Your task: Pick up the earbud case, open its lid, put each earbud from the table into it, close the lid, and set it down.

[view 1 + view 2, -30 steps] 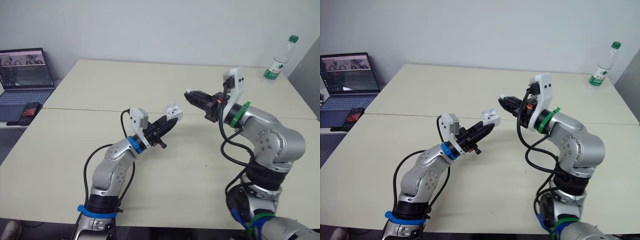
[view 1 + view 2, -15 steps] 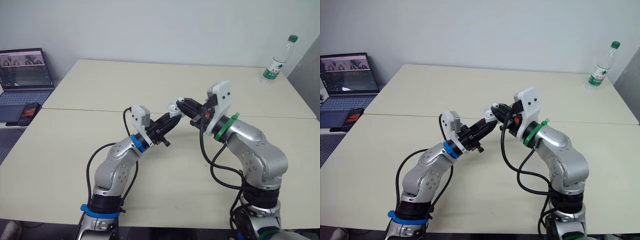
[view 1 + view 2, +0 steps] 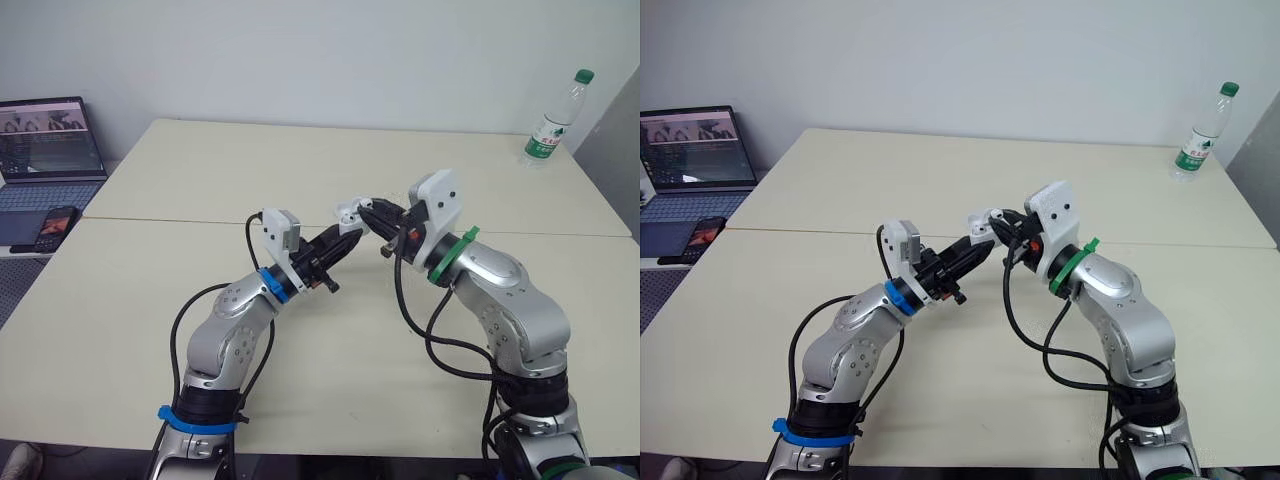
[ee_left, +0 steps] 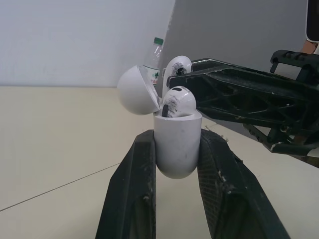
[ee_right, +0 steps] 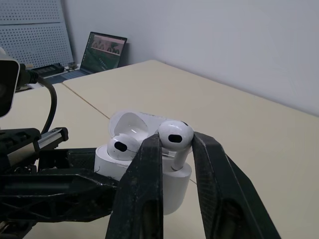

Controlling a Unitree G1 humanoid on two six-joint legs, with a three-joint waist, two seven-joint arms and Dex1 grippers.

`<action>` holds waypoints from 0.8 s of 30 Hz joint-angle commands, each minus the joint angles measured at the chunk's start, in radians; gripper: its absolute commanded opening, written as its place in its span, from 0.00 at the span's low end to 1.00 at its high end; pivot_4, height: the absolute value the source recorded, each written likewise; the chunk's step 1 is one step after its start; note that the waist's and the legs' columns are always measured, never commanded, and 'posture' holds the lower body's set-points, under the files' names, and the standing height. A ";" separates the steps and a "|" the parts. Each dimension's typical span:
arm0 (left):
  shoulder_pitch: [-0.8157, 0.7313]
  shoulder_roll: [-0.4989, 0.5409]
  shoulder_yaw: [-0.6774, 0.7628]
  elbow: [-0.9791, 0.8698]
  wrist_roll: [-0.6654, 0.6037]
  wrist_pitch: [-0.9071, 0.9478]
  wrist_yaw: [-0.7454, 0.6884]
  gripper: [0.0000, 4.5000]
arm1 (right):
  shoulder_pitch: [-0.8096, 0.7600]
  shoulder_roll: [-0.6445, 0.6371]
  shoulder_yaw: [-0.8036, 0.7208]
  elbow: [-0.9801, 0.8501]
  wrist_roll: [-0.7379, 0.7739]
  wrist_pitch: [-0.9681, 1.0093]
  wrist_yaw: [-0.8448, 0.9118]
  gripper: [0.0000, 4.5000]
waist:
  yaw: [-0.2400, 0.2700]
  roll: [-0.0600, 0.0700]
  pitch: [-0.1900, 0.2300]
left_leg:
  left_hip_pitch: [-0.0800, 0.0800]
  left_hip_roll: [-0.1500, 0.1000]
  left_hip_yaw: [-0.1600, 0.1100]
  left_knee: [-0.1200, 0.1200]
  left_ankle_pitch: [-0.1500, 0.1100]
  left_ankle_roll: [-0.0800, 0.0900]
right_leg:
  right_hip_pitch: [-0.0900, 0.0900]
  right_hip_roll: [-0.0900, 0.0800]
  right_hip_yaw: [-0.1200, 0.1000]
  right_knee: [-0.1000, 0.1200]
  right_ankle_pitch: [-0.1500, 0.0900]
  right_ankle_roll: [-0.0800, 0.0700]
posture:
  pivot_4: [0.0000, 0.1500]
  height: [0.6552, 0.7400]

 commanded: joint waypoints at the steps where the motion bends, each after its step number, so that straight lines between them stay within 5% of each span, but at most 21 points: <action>1: -0.016 0.000 0.009 -0.034 -0.012 -0.019 -0.008 0.17 | 0.005 -0.032 0.013 -0.008 -0.009 -0.017 -0.004 0.18 | 0.000 0.000 0.000 | 0.000 0.000 0.000 0.000 0.000 0.000 | 0.000 0.000 0.000 0.000 0.000 0.000 | 1.00 0.99; 24: -0.005 0.017 -0.018 -0.032 0.029 -0.046 -0.032 0.17 | -0.067 -0.101 0.131 -0.052 -0.044 0.161 -0.077 0.18 | 0.000 0.000 0.000 | 0.000 0.000 0.000 0.000 0.000 0.000 | 0.000 0.000 0.000 -0.001 0.000 0.000 | 1.00 0.99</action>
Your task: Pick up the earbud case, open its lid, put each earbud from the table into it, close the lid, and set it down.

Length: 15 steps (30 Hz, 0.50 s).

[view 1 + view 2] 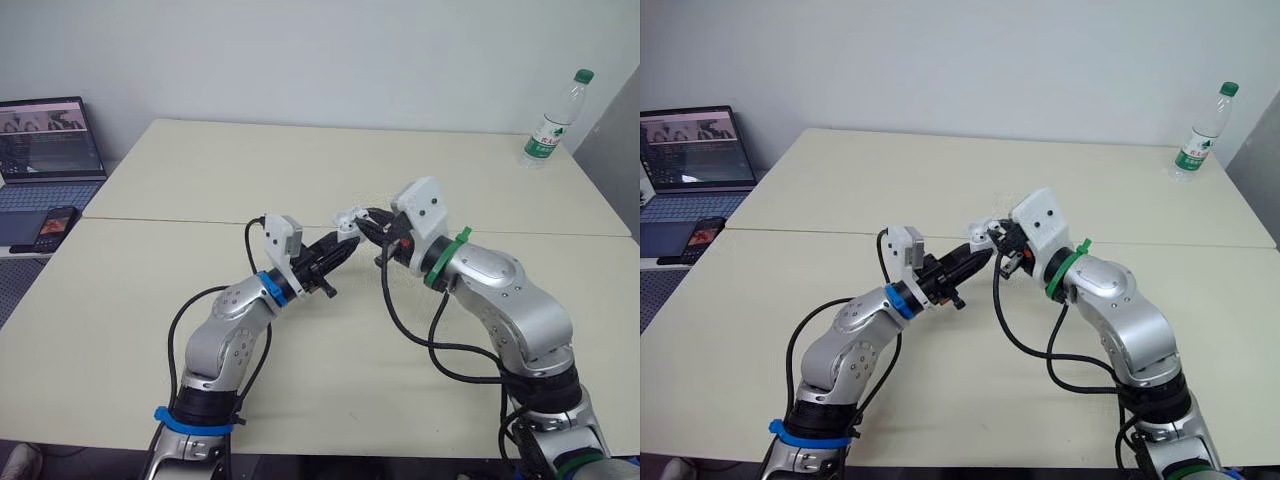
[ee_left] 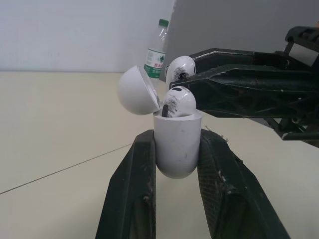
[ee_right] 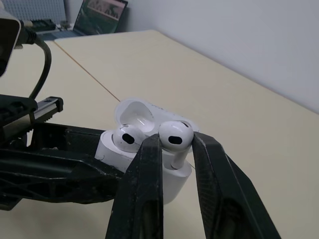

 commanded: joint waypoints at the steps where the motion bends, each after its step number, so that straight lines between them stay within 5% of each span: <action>1: -0.020 -0.005 0.001 -0.046 -0.011 -0.047 -0.027 0.17 | -0.018 0.002 0.012 -0.024 -0.006 0.061 -0.024 0.18 | 0.000 0.000 0.000 | 0.000 0.000 0.000 0.000 0.000 0.000 | 0.000 0.000 0.000 0.000 0.000 0.000 | 1.00 0.99; 15: -0.027 -0.018 0.013 -0.033 -0.004 -0.054 -0.024 0.17 | -0.004 -0.002 0.015 -0.059 0.035 0.151 -0.009 0.18 | 0.000 0.000 0.000 | 0.000 0.000 0.000 0.000 0.000 0.000 | 0.000 0.000 0.000 0.000 0.000 0.000 | 1.00 0.99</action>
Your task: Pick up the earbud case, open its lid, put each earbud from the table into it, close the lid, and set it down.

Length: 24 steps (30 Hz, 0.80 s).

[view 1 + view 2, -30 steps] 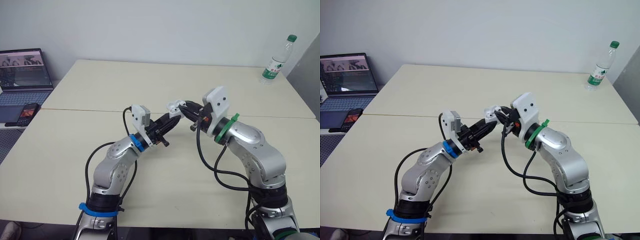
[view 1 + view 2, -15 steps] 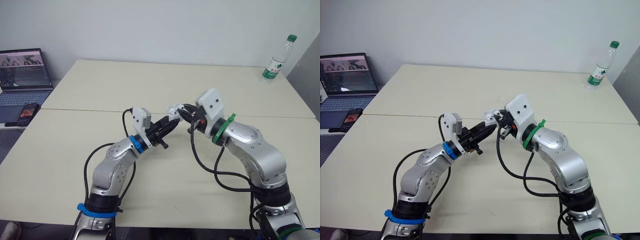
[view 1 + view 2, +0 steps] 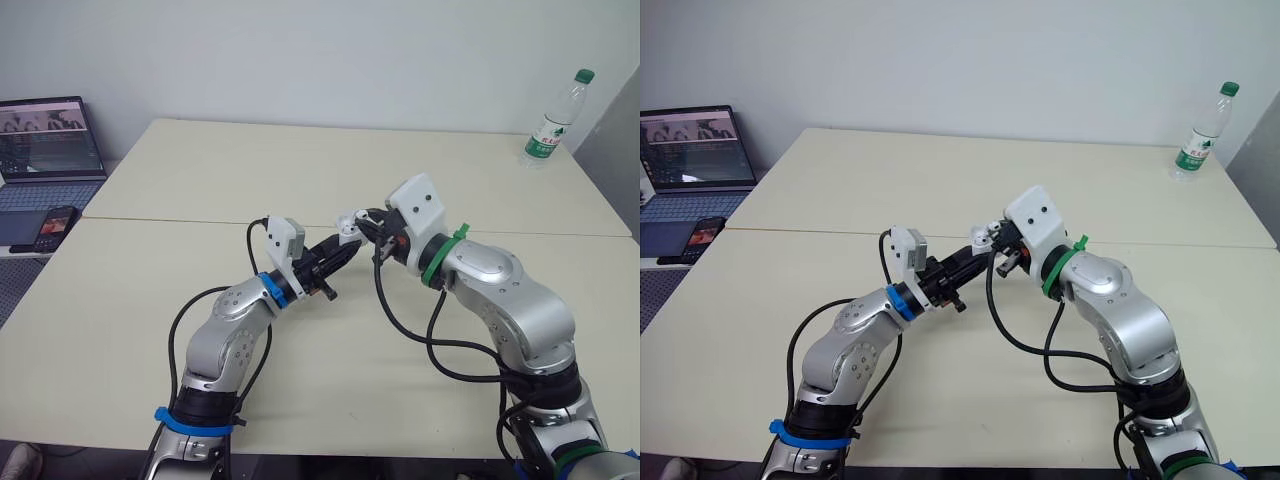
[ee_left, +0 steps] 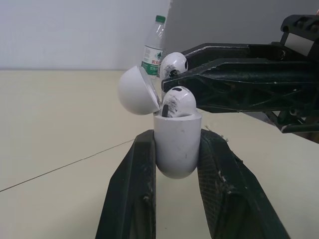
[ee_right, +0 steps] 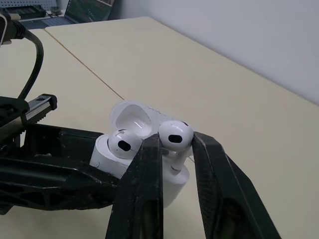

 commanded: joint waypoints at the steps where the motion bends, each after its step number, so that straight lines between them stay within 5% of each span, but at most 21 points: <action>1: -0.027 -0.013 0.015 -0.043 -0.013 -0.053 -0.007 0.17 | 0.015 -0.006 0.012 -0.024 0.029 0.056 0.014 0.18 | 0.000 0.000 0.000 | 0.000 0.000 0.000 0.000 0.000 0.000 | 0.000 0.000 0.000 0.000 0.000 0.000 | 1.00 0.99; 24: -0.018 -0.023 0.011 -0.048 0.016 -0.079 -0.035 0.17 | -0.017 0.141 -0.077 -0.024 0.058 0.361 -0.146 0.18 | 0.000 0.000 0.000 | -0.001 0.000 0.000 -0.001 0.000 0.000 | -0.001 0.000 0.000 0.000 0.000 0.000 | 1.00 0.99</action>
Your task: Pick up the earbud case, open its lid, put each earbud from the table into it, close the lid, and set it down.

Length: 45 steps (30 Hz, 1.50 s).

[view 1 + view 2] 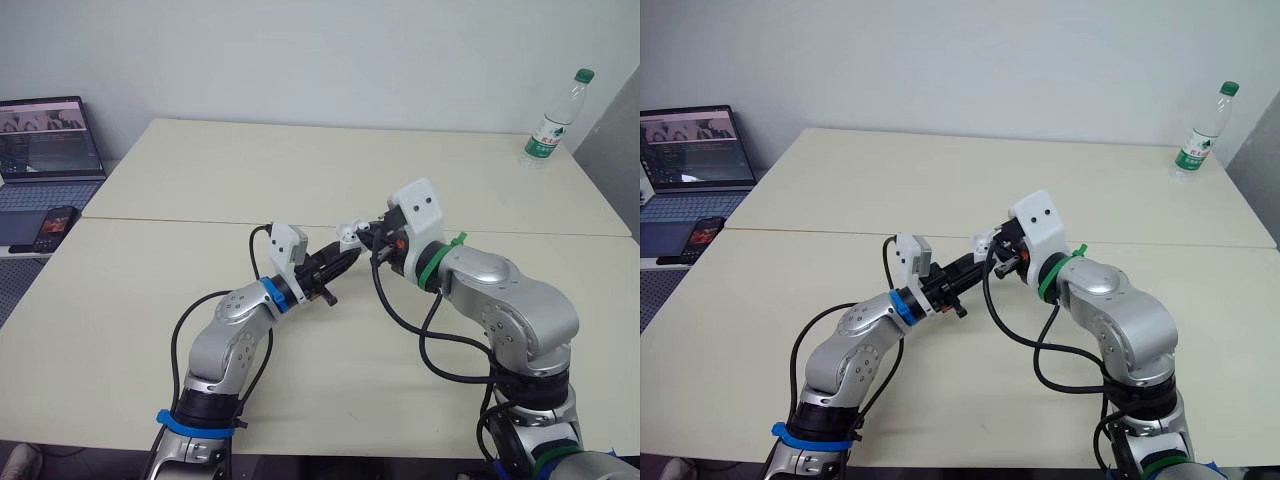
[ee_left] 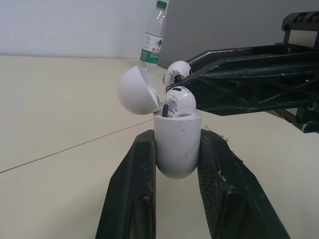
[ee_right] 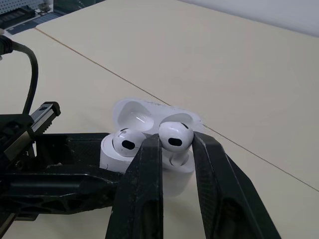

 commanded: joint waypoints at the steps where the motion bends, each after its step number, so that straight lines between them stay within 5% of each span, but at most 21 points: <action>1: -0.033 -0.018 0.015 -0.065 -0.021 -0.080 -0.014 0.17 | 0.004 -0.009 0.020 0.018 -0.013 0.063 -0.033 0.18 | 0.000 0.000 0.000 | 0.000 0.000 0.000 0.000 0.000 0.000 | 0.000 0.000 0.000 0.000 0.000 0.000 | 1.00 0.99; 19: -0.034 -0.029 0.020 -0.058 -0.014 -0.086 -0.019 0.17 | 0.013 -0.046 0.123 -0.004 -0.027 0.030 -0.063 0.18 | 0.000 0.000 0.000 | -0.014 0.000 -0.001 0.001 0.000 0.000 | -0.013 0.000 -0.001 0.000 0.000 0.000 | 1.00 0.99; 23: -0.037 -0.029 0.021 -0.054 -0.014 -0.086 -0.020 0.17 | 0.012 -0.041 0.119 -0.006 -0.021 0.018 -0.052 0.38 | 0.000 0.000 0.000 | -0.014 0.000 -0.001 0.001 0.000 0.000 | -0.013 -0.001 -0.001 0.000 0.000 0.000 | 1.00 0.99; 31: -0.036 -0.028 0.023 -0.050 -0.014 -0.089 -0.026 0.17 | 0.017 -0.050 0.088 -0.009 -0.003 -0.054 -0.012 0.99 | 0.000 0.000 0.000 | -0.014 0.000 -0.001 0.001 0.000 0.000 | -0.013 -0.001 -0.001 0.000 0.000 0.000 | 1.00 0.99; 39: -0.036 -0.024 0.021 -0.046 -0.012 -0.095 -0.026 0.17 | 0.011 -0.072 0.000 -0.006 0.046 -0.145 0.072 0.99 | 0.000 0.000 0.000 | -0.014 -0.001 -0.001 0.001 0.000 0.000 | -0.013 -0.001 -0.001 0.001 0.000 0.000 | 1.00 0.99; 45: -0.042 -0.002 0.021 -0.032 -0.043 -0.092 -0.088 0.17 | -0.015 -0.092 -0.193 0.053 0.221 -0.145 0.206 0.99 | 0.000 0.000 0.000 | -0.014 -0.001 -0.001 0.001 0.000 0.000 | -0.012 -0.001 -0.001 0.000 0.000 0.000 | 1.00 0.99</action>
